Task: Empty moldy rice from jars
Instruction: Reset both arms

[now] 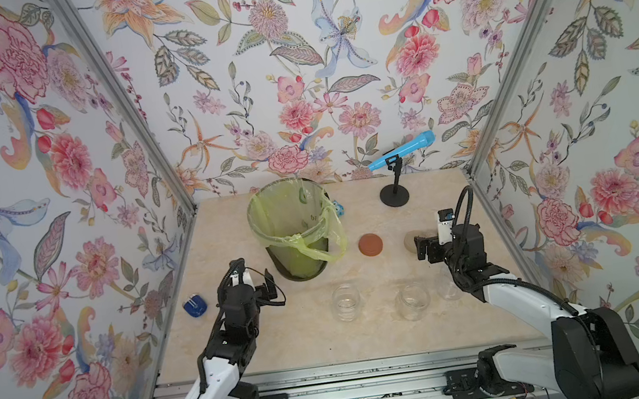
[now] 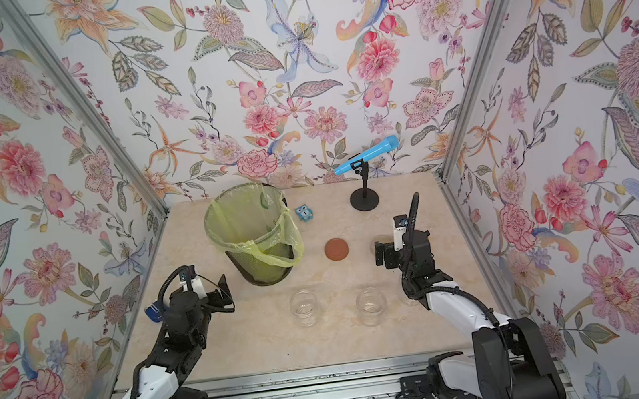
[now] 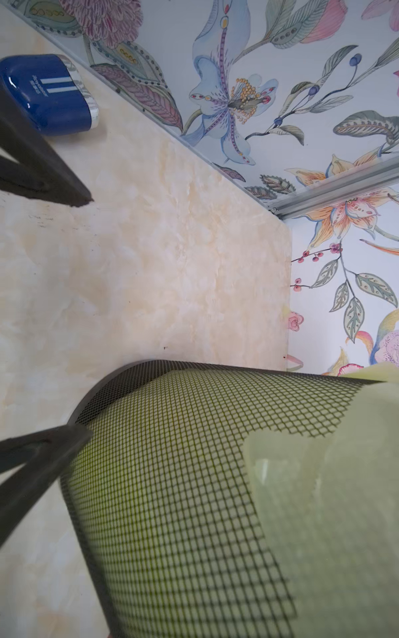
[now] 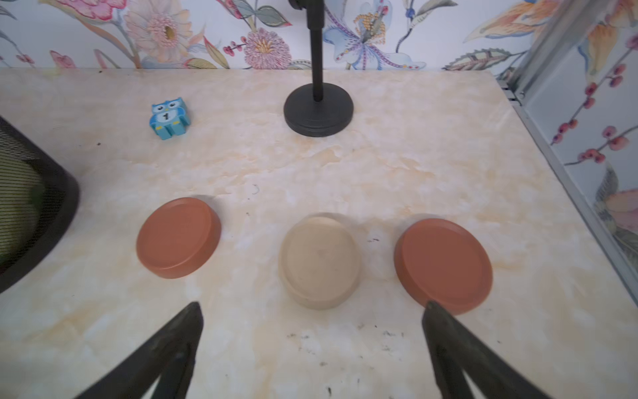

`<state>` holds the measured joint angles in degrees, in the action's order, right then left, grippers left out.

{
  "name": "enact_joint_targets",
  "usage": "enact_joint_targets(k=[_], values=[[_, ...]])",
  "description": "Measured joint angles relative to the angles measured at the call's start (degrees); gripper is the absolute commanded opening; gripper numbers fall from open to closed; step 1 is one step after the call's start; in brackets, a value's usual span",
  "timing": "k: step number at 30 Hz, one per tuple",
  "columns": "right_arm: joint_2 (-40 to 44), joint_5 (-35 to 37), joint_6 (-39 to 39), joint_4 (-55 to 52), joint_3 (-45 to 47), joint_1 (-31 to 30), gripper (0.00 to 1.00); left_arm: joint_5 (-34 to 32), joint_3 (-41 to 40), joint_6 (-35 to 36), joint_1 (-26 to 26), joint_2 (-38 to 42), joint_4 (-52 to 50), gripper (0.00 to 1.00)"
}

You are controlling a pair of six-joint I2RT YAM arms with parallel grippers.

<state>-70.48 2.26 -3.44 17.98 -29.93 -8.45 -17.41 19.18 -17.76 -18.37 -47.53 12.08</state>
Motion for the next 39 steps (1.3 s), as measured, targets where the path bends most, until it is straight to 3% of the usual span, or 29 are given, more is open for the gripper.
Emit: enact_joint_targets(k=[6,16,24,39], values=[[-1.2,1.88,-0.22,7.96,5.35,5.03,1.0,-0.24,-2.16,2.58,2.21,-7.15,9.97,1.0],[-5.27,2.95,2.19,20.46,8.39,6.23,1.0,2.86,-3.1,5.31,9.05,-10.47,22.14,1.0],[-5.44,2.95,2.62,21.4,8.68,6.29,1.0,5.51,-3.54,9.14,13.38,-13.57,27.96,1.0],[-0.85,2.71,2.4,17.53,9.7,5.53,1.0,8.46,-6.91,13.92,14.51,-27.02,46.49,1.0]])
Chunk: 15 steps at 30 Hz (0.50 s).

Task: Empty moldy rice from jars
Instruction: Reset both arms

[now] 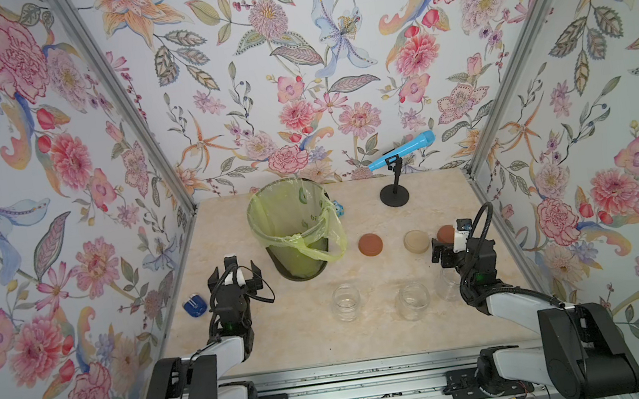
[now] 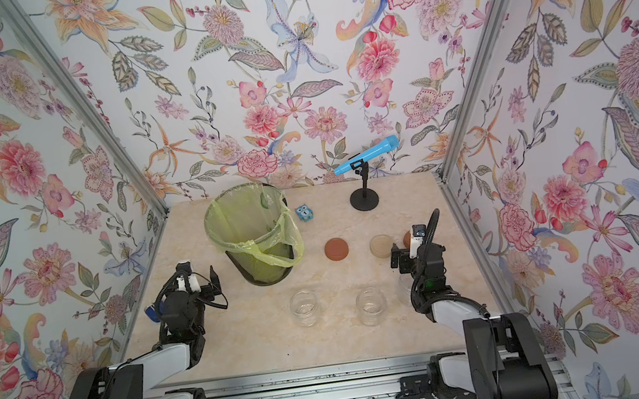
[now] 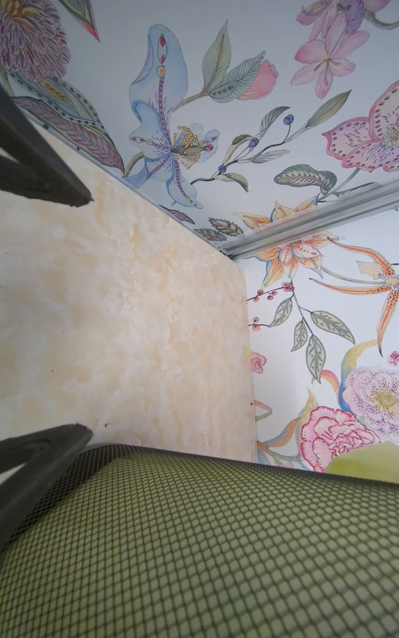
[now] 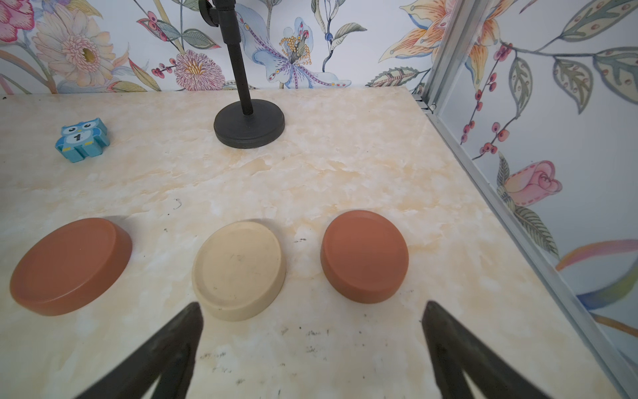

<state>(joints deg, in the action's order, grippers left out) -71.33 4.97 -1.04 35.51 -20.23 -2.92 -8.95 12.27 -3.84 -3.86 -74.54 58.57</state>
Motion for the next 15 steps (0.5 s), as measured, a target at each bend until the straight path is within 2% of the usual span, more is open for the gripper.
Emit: enact_joint_targets(k=[7,15], values=[[1.7,-1.14,0.92,-0.39,-0.46,0.46,1.0,1.09,0.02,1.75,0.61,-4.61,4.96,1.0],[-4.5,-4.66,1.92,8.92,0.52,2.23,1.0,2.84,-1.86,2.73,2.54,-12.02,17.11,1.0]])
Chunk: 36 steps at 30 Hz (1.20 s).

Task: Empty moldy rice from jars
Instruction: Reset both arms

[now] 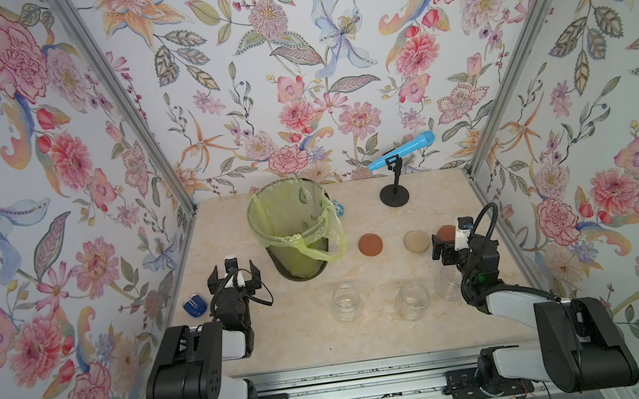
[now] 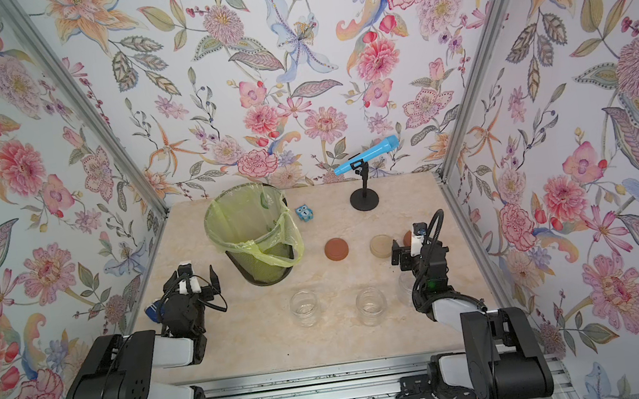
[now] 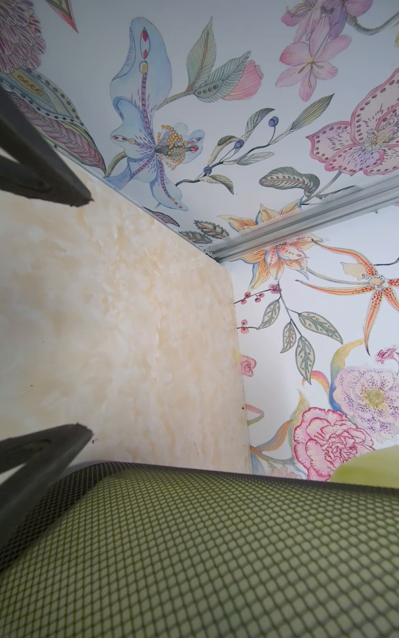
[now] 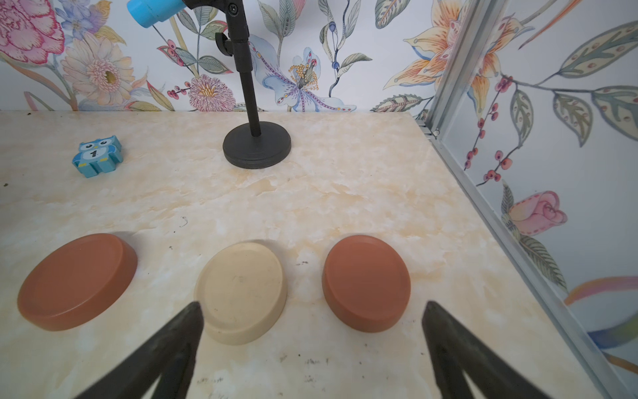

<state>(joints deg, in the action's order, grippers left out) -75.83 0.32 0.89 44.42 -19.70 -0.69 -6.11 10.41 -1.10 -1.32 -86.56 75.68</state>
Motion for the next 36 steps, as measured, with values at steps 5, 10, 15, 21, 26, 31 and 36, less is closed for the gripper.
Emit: enact_joint_targets(k=[5,10,15,21,26,31,36], values=[[-2.91,-1.44,-0.07,6.4,2.05,0.94,1.0,1.42,-0.22,0.33,0.2,-1.97,2.62,1.0],[-7.23,-1.49,-0.04,15.1,2.62,0.9,1.0,1.92,-0.15,0.35,0.2,-1.97,3.06,1.0],[-10.62,-0.02,-0.26,21.2,2.73,0.46,1.0,2.58,-0.15,0.52,0.2,-1.97,3.08,1.0],[-10.97,1.86,-0.24,21.24,2.43,-0.11,1.0,2.78,-0.15,0.72,0.2,-1.95,3.1,1.0],[-10.97,2.14,-0.22,21.24,2.4,-0.33,1.0,2.78,-0.15,0.72,0.2,-1.95,3.13,1.0],[-10.97,2.29,-0.22,21.24,2.4,-0.31,1.0,2.78,-0.15,0.72,0.2,-1.95,3.26,1.0],[-10.97,2.29,-0.22,21.24,2.4,-0.31,1.0,2.8,-0.15,0.72,0.2,-1.95,3.23,1.0]])
